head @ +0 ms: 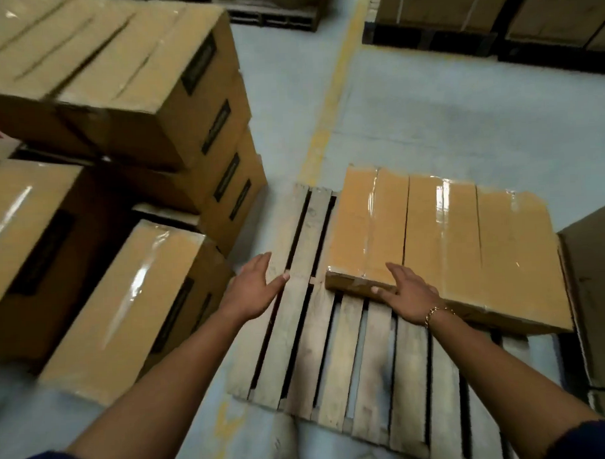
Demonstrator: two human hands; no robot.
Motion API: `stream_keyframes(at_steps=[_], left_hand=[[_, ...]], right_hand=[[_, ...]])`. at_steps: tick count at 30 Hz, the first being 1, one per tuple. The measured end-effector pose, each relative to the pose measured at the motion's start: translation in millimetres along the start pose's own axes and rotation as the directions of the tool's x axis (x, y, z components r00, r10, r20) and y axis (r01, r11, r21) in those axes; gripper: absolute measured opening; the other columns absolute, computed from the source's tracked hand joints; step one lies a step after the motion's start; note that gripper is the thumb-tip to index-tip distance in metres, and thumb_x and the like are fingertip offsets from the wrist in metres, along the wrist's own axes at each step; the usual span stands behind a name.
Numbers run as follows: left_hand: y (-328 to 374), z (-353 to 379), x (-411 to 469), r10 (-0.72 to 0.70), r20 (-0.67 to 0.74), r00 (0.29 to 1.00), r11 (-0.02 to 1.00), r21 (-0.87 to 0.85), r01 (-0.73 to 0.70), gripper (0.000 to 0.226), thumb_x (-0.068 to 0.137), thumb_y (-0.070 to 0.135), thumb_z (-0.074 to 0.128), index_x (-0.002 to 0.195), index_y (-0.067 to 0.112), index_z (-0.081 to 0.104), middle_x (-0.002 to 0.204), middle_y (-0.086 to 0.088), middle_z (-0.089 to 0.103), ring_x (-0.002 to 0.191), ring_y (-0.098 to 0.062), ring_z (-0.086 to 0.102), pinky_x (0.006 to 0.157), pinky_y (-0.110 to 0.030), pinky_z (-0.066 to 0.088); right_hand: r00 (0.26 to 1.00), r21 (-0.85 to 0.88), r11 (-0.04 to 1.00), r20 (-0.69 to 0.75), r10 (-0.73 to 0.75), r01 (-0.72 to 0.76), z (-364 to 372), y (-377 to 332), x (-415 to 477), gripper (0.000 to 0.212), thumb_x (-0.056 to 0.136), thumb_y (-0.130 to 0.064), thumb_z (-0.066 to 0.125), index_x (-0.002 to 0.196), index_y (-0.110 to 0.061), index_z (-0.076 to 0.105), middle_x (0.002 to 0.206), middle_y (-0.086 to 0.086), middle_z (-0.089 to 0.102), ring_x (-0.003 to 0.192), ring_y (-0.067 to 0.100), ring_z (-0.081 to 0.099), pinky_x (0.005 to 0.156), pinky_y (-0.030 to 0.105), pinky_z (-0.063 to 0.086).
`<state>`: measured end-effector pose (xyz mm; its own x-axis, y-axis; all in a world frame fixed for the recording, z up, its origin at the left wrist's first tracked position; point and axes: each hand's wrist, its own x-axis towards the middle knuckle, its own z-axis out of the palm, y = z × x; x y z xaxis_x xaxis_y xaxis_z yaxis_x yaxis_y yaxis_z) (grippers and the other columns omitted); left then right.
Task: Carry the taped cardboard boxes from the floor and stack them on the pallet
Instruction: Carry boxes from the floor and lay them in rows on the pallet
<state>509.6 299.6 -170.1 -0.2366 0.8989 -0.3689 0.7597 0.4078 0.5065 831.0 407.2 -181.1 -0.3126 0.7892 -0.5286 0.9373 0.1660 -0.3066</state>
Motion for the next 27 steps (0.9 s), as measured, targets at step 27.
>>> stream_keyframes(at_steps=[27], left_hand=[[-383,-243,-226,-0.463,0.029,0.886,0.845,-0.289,0.451,0.074,0.100,0.060,0.047,0.158,0.016,0.033,0.163,-0.009,0.033,0.148,-0.029,0.033,0.119,-0.046,0.030]], right_hand=[[0.946,0.414,0.909,0.278,-0.167,0.038,170,-462,-96,0.080,0.094,-0.063,0.054,0.159,-0.026,0.025,0.164,0.001,0.028,0.147,0.026,0.035,0.117,0.045,0.033]])
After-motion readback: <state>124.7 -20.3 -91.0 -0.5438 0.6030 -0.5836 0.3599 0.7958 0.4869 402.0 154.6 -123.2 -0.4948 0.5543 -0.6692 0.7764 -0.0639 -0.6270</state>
